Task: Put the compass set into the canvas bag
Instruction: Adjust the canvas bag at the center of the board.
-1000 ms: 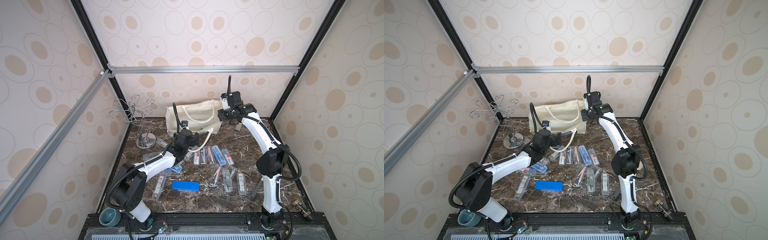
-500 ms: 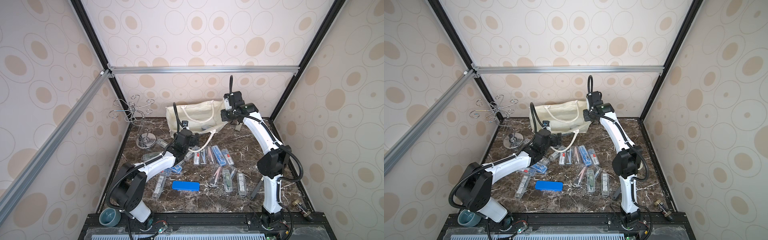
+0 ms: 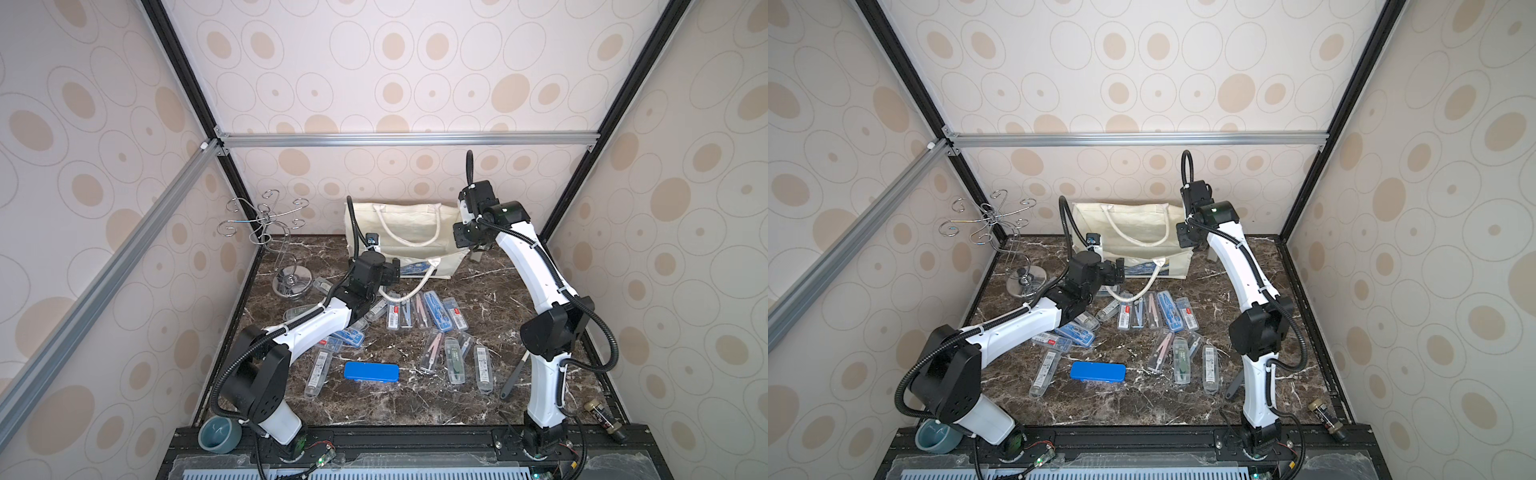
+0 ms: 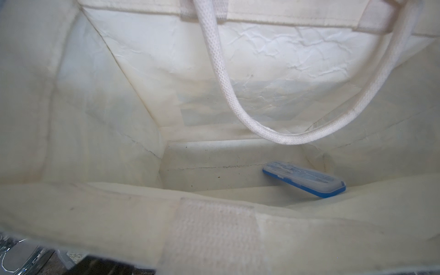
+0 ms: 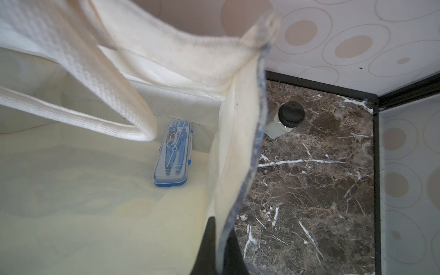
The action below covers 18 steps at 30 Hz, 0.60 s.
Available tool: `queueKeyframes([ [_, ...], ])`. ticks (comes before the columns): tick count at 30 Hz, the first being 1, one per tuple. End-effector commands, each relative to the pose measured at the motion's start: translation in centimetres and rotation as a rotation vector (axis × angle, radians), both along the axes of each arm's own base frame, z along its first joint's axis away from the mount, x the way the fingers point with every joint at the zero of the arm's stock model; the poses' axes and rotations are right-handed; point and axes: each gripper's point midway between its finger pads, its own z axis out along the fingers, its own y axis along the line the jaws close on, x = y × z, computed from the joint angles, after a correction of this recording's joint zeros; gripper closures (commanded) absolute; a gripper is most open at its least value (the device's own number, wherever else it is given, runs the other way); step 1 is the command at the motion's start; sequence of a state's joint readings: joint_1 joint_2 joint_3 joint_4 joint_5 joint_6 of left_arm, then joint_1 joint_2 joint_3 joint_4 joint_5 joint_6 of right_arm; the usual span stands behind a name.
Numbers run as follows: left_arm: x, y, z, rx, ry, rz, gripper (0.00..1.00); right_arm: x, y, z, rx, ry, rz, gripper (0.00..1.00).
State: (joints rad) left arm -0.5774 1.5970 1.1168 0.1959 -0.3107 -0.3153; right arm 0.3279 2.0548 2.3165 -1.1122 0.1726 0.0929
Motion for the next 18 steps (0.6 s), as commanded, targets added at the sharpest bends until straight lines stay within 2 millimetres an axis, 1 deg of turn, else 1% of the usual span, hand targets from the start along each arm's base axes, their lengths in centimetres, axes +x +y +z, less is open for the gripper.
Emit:
queueKeyframes([
  [1,1.0,-0.3,1.3,0.009,-0.02,-0.013,0.0,-1.6,-3.5,2.3,-0.037,-0.009,-0.082,1.0],
  [3,1.1,-0.6,1.4,0.008,-0.019,-0.024,0.0,-1.6,-3.7,2.6,-0.033,-0.015,-0.088,1.0],
  [4,1.1,-0.7,1.5,0.005,-0.02,-0.028,0.0,-1.3,-5.2,2.7,-0.031,-0.016,-0.118,0.98],
  [7,1.2,-1.2,1.9,-0.005,-0.023,-0.054,0.0,-1.0,-6.6,3.0,-0.027,-0.022,-0.157,0.93],
  [9,1.1,-1.5,2.2,-0.015,-0.025,-0.072,0.0,-0.8,-7.1,3.2,-0.02,-0.026,-0.169,0.89],
  [13,0.7,-2.3,3.2,-0.046,-0.038,-0.12,0.0,0.0,-6.6,3.8,0.007,-0.05,-0.143,0.79],
  [16,0.6,-2.5,3.7,-0.057,-0.042,-0.136,0.0,0.5,-6.0,4.6,0.035,-0.08,-0.121,0.58],
  [18,0.6,-2.3,3.8,-0.058,-0.042,-0.132,0.0,0.7,-5.5,5.3,0.058,-0.105,-0.097,0.51],
])
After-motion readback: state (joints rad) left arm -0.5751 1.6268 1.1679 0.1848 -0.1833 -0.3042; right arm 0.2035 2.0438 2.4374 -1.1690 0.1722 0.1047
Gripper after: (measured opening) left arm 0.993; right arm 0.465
